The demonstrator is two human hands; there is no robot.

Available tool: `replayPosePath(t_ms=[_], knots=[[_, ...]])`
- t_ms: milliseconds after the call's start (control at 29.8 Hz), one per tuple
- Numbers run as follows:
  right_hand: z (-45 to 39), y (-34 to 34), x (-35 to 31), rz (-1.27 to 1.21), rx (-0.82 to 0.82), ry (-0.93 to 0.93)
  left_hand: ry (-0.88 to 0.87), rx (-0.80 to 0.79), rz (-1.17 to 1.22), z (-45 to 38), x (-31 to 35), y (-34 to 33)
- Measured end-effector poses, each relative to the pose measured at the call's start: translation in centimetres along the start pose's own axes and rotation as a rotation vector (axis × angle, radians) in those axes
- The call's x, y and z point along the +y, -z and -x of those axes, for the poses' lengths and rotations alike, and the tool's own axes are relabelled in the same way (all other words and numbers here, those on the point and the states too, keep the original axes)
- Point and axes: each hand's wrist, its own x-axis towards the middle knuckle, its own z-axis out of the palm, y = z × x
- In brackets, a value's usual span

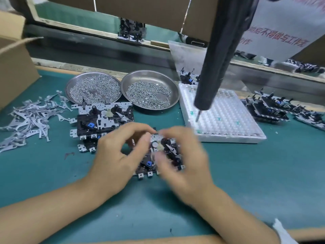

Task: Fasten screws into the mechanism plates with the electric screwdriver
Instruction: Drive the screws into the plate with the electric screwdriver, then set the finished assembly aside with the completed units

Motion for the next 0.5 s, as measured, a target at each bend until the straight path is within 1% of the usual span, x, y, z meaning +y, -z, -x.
replayPosePath(t_ms=[34, 67, 101, 134, 201, 268, 369, 436, 503], knots=[[0.8, -0.5, -0.2, 0.118, -0.234, 0.048, -0.003, 0.043, 0.015, -0.1, -0.1, 0.1], [1.3, -1.0, -0.3, 0.215, -0.396, 0.078, -0.003, 0.08, 0.03, -0.2, -0.3, 0.2], [1.4, -1.3, -0.5, 0.279, -0.483, 0.083, 0.001, 0.112, 0.044, -0.3, -0.5, 0.2], [1.4, -1.4, -0.8, 0.323, -0.519, 0.08, 0.003, 0.138, 0.053, -0.4, -0.6, 0.3], [1.4, -1.1, -1.4, 0.448, -0.534, 0.12, -0.003, 0.168, 0.055, -0.5, -0.7, 0.3], [1.9, -0.3, -1.9, 0.566, -0.536, 0.191, -0.029, 0.159, 0.029, -0.4, -0.6, 0.3], [3.1, 1.2, -2.3, 0.591, -0.527, 0.192, -0.081, 0.105, -0.025, -0.1, -0.3, 0.3], [4.2, 2.7, -2.1, 0.581, -0.479, 0.198, -0.104, 0.089, -0.027, 0.0, -0.1, 0.3], [5.3, 4.8, -1.8, 0.627, -0.449, 0.197, -0.101, 0.085, -0.014, 0.0, 0.1, 0.4]])
